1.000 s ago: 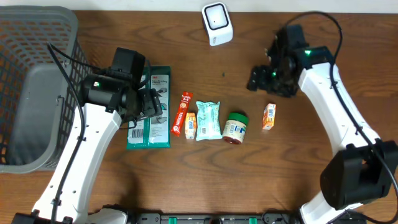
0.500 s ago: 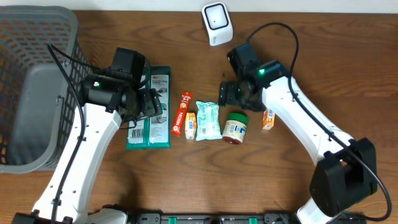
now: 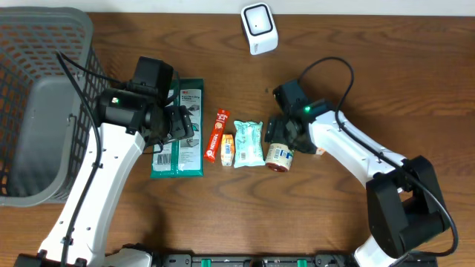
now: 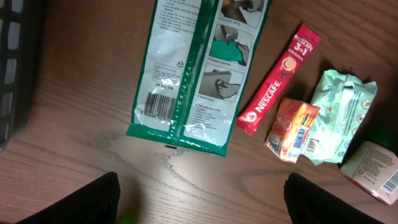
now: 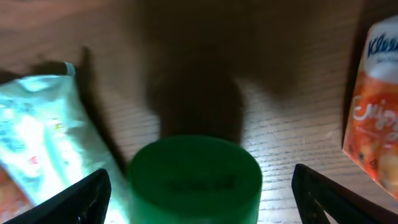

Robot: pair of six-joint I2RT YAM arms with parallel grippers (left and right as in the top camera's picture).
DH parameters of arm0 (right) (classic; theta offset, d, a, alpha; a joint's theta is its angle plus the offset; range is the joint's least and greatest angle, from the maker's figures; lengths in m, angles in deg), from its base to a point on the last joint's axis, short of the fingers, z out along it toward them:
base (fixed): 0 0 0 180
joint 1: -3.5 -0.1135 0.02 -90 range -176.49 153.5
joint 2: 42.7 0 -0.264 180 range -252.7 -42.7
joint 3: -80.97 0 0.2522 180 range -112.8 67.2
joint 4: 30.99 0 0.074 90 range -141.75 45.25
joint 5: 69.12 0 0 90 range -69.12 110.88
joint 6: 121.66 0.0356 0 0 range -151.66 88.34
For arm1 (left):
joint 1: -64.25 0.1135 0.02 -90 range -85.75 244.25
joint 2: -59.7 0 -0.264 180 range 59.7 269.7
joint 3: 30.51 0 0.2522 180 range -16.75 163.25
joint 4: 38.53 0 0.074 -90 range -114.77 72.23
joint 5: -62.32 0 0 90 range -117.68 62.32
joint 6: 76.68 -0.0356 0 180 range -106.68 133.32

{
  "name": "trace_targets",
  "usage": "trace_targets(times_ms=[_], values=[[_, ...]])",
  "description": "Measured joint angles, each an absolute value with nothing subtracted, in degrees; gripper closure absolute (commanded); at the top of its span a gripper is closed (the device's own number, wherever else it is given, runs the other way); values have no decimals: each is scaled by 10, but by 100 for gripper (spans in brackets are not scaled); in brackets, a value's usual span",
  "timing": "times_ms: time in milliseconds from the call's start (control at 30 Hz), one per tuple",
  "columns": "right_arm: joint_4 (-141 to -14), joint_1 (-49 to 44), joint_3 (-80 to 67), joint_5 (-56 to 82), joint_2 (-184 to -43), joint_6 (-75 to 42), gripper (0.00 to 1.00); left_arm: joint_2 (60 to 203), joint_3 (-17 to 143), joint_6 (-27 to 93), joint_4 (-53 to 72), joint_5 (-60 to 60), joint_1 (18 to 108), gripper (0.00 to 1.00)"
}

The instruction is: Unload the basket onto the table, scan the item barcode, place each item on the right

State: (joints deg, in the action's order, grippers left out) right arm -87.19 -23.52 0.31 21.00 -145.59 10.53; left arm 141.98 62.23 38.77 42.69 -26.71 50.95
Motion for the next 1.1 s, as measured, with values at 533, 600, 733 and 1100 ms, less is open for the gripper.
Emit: trace_targets(times_ms=[533,600,733,1100], values=[[-858,-235,13,204,-1456,115,26,1420,622,388,427,-267,510,15],[-858,-235,14,202,-1456,116,26,1420,622,388,427,-267,510,15],[-855,-240,18,201,-1456,116,30,1420,622,388,427,-267,510,15],[-838,-247,21,198,-1455,113,52,1420,622,388,427,-267,510,15]])
